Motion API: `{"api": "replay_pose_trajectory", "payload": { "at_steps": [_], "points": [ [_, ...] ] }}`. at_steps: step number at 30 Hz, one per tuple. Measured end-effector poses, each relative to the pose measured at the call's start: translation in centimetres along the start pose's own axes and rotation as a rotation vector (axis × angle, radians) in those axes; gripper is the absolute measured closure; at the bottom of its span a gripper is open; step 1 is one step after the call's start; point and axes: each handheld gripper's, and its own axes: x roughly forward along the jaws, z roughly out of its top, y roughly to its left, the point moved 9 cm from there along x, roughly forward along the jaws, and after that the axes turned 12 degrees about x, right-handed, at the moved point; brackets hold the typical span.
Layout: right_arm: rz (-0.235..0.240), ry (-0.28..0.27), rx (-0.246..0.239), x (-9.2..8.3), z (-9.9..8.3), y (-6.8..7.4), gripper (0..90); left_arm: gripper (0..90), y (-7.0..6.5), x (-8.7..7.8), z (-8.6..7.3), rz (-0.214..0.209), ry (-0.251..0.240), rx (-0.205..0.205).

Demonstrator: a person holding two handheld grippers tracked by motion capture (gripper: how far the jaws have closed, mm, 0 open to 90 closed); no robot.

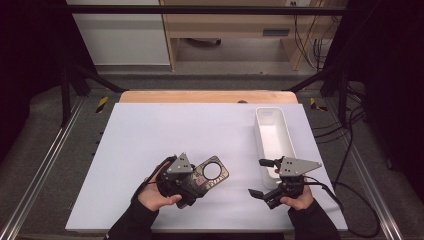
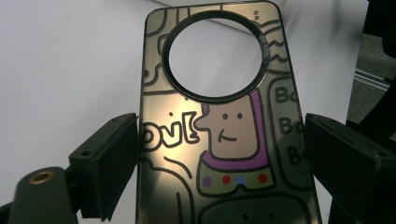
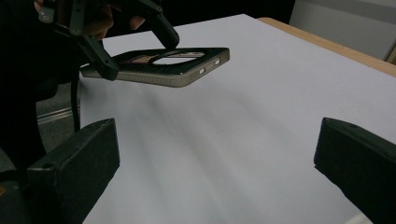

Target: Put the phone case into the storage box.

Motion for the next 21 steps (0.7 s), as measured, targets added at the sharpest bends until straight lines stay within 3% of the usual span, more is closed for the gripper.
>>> {"api": "replay_pose_trajectory", "payload": {
  "at_steps": [13,21],
  "points": [
    [0.038,0.021,-0.027,1.0,0.2,1.0,1.0,11.5,-0.8,-0.2,0.8,-0.049,-0.019,0.035],
    [0.06,0.039,-0.036,1.6,0.2,1.5,1.2,11.5,-1.2,0.1,1.3,-0.082,-0.004,0.067]
  ]
}}
